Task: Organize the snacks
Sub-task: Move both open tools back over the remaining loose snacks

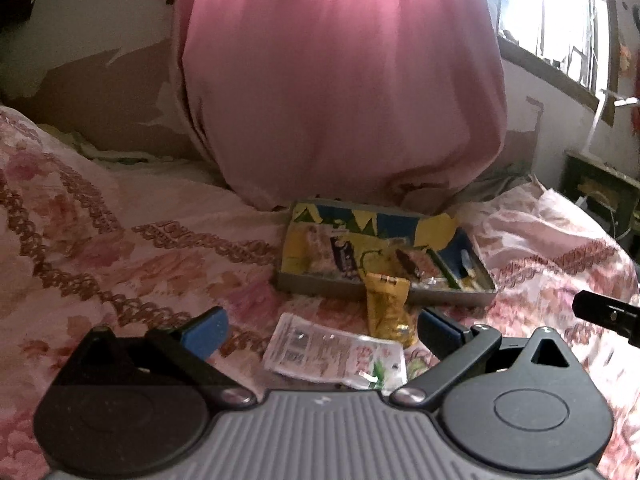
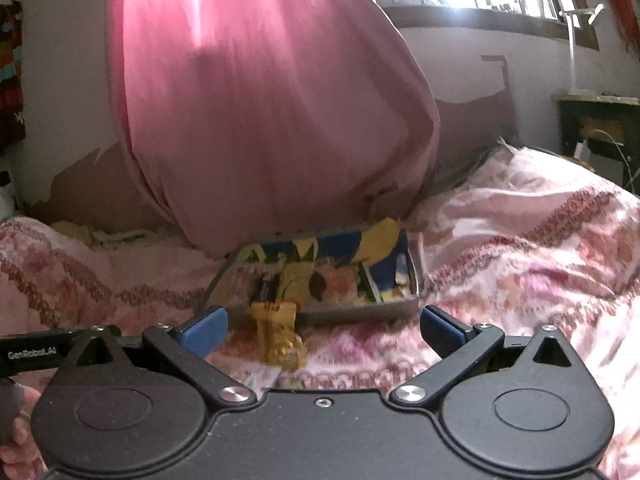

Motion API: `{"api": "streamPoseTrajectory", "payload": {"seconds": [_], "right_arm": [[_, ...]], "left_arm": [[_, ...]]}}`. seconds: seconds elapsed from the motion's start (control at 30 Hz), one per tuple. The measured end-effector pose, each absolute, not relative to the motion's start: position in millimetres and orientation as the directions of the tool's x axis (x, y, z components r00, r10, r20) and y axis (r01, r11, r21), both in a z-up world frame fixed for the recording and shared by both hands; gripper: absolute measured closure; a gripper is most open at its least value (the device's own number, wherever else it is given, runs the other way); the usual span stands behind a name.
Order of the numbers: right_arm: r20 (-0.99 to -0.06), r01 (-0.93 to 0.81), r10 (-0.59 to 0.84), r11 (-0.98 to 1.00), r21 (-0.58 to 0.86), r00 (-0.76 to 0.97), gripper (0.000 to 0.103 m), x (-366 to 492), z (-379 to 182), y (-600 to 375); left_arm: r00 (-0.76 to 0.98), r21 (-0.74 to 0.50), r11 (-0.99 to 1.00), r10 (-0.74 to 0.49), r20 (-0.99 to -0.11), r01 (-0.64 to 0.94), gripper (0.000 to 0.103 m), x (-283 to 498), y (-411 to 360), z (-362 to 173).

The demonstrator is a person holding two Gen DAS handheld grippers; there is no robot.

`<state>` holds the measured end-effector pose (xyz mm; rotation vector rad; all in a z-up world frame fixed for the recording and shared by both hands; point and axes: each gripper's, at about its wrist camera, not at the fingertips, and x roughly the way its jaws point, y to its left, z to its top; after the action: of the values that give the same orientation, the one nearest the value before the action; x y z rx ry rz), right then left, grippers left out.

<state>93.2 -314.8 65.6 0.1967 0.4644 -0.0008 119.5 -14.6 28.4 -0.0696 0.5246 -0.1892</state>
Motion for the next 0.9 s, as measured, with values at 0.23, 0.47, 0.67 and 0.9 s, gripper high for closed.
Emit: {"api": "streamPoseTrajectory", "payload": {"seconds": [0.23, 0.47, 0.67, 0.9], "right_arm": [[-0.471, 0.041, 0.049, 0.983, 0.178, 0.881, 0.001, 63, 59, -303], [-0.549, 0.025, 0.023, 0.997, 0.079, 0.835, 0.001, 46, 47, -279], [-0.580, 0.010, 0.009, 1.000, 0.029, 0.814, 0.001, 34, 40, -267], [-0.623, -0.017, 0.013, 1.000, -0.001, 0.782, 0.001, 35, 33, -257]], "left_arm": [[0.848, -0.075, 0.982, -0.188, -0.495, 0.174, 0.000, 89, -5, 16], [0.830, 0.006, 0.988, -0.126, -0.543, 0.154, 0.000, 69, -4, 1], [0.820, 0.026, 0.993, -0.083, -0.566, 0.119, 0.000, 62, -3, 0], [0.798, 0.041, 0.989, -0.093, -0.595, 0.145, 0.000, 57, -5, -3]]}}
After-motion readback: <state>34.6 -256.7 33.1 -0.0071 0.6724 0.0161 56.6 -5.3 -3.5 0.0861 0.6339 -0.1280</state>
